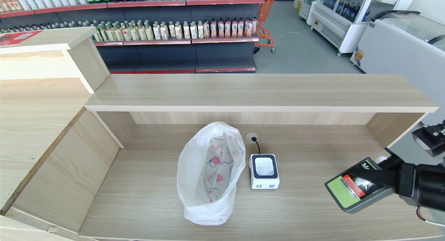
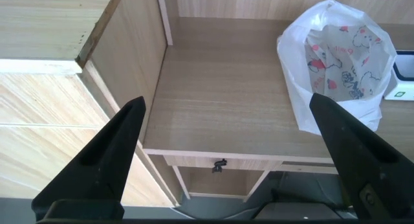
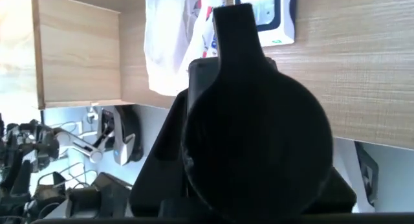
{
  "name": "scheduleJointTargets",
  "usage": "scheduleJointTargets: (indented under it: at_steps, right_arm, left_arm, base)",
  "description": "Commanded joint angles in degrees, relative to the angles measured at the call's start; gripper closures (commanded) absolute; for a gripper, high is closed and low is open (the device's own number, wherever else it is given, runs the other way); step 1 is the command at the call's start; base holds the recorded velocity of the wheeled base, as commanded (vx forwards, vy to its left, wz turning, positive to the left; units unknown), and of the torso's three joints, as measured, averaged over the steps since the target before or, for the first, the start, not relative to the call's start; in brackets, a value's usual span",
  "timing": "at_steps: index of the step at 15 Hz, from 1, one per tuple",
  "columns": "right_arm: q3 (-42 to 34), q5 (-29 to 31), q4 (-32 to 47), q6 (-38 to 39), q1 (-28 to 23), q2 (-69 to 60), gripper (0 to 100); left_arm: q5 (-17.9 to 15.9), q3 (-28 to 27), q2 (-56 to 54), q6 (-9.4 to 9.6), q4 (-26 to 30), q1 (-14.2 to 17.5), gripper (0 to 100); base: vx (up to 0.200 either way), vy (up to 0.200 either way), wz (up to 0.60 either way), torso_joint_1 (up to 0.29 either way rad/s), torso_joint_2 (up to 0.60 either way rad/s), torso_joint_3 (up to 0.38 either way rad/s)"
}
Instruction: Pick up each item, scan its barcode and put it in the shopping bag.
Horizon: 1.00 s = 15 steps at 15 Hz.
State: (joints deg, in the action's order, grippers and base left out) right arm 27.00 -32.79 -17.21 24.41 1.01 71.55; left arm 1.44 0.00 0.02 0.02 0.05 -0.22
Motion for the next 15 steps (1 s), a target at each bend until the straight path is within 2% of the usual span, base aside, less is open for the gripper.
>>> scheduleJointTargets:
  at_steps: [1, 3, 4, 5, 6, 9, 10, 12, 13, 15]
  right_arm:
    - [0.9, 5.4, -2.9, -0.1, 4.3, 5.4, 100]
    - [1.7, 15.2, -8.6, -1.1, 8.6, 12.8, 100]
    - [2.7, 21.2, -14.1, -2.9, 10.2, 19.3, 100]
    - [3.6, 23.7, -17.8, -3.6, 11.1, 23.6, 100]
    - [4.4, 24.3, -20.3, -3.7, 11.7, 26.6, 100]
    - [6.2, 24.4, -21.5, -3.7, 13.8, 30.8, 100]
    - [8.0, 24.3, -21.5, -3.6, 16.7, 34.0, 100]
    - [10.4, 24.6, -25.0, -3.8, 18.9, 38.8, 100]
    - [11.1, 24.7, -28.1, -5.0, 19.6, 41.5, 100]
    - [11.2, 24.5, -31.9, -12.4, 19.6, 44.6, 100]
  left_arm:
    - [0.0, 0.0, 0.0, -0.02, 0.0, 0.0, 0]
    - [0.0, 0.0, 0.0, -0.02, 0.0, 0.0, 0]
    - [0.0, 0.0, 0.0, -0.02, 0.0, 0.0, 0]
    - [0.0, 0.0, 0.0, 0.06, 0.0, 0.0, 0]
    - [0.0, 0.0, 0.0, -0.02, 0.0, 0.0, 0]
    - [0.0, 0.0, 0.0, -0.02, 0.0, 0.0, 0]
    - [0.0, 0.0, 0.0, -0.02, 0.0, 0.0, 0]
    - [0.0, 0.0, 0.0, -0.02, 0.0, 0.0, 0]
    - [0.0, 0.0, 0.0, -0.02, 0.0, 0.0, 0]
    - [0.0, -0.1, 0.0, -0.02, 0.0, 0.0, 0]
  base:
    - [0.000, 0.000, 0.00, 0.000, 0.00, 0.000]
    - [0.000, 0.000, 0.00, 0.000, 0.00, 0.000]
    - [0.000, 0.000, 0.00, 0.000, 0.00, 0.000]
    - [0.000, 0.000, 0.00, 0.000, 0.00, 0.000]
    - [0.000, 0.000, 0.00, 0.000, 0.00, 0.000]
    - [0.000, 0.000, 0.00, 0.000, 0.00, 0.000]
    - [0.000, 0.000, 0.00, 0.000, 0.00, 0.000]
    - [0.000, 0.000, 0.00, 0.000, 0.00, 0.000]
    - [0.000, 0.000, 0.00, 0.000, 0.00, 0.000]
    - [0.000, 0.000, 0.00, 0.000, 0.00, 0.000]
